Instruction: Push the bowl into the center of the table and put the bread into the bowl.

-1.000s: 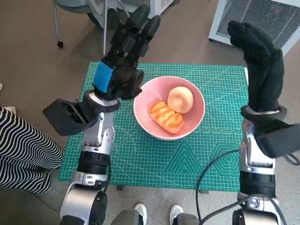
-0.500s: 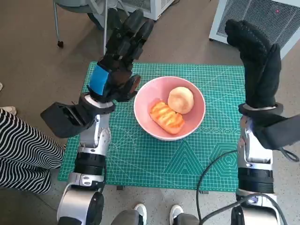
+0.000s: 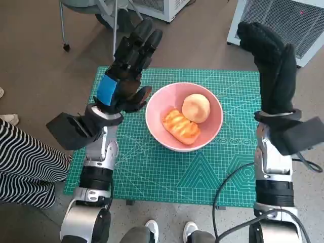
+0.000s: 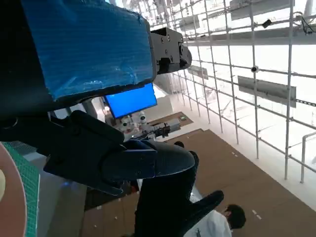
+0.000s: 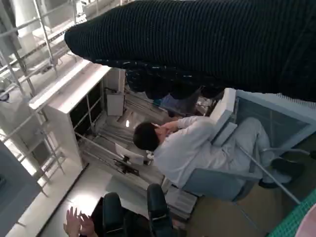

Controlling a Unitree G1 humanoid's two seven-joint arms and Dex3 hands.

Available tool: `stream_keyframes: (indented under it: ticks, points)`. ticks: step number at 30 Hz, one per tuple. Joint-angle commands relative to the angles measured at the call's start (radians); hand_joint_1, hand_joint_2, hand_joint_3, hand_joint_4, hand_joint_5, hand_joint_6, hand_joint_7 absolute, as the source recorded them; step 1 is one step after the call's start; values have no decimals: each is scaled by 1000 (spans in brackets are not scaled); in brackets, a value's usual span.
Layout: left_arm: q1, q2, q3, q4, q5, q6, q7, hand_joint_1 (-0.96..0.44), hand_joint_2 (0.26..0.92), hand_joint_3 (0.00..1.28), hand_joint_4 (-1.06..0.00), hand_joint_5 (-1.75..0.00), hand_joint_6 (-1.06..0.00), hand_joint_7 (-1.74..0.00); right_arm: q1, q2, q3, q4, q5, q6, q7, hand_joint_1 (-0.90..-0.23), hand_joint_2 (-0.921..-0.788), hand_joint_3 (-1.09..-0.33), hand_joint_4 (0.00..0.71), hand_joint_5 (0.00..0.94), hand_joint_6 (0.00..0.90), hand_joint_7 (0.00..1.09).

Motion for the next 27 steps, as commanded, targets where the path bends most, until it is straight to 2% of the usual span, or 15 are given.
stream_keyframes:
  ticks: [1,13,27]
  points:
    - [19,11,-1,10,22,-23,8,-681,921,382,-1,-126,1,-280,-7,8,10,35,-26,13,-14,-751,-921,-724,140,0,-1,464]
    - [32,19,2,12,31,-32,11,-670,921,360,-3,-134,1,-296,-24,7,23,102,-42,-30,-8,-697,-921,-749,137,1,-1,432]
    - [42,26,4,36,24,-54,3,-662,921,346,-15,-139,1,-305,-52,22,21,185,-26,-60,20,-694,-921,-751,132,0,-1,405]
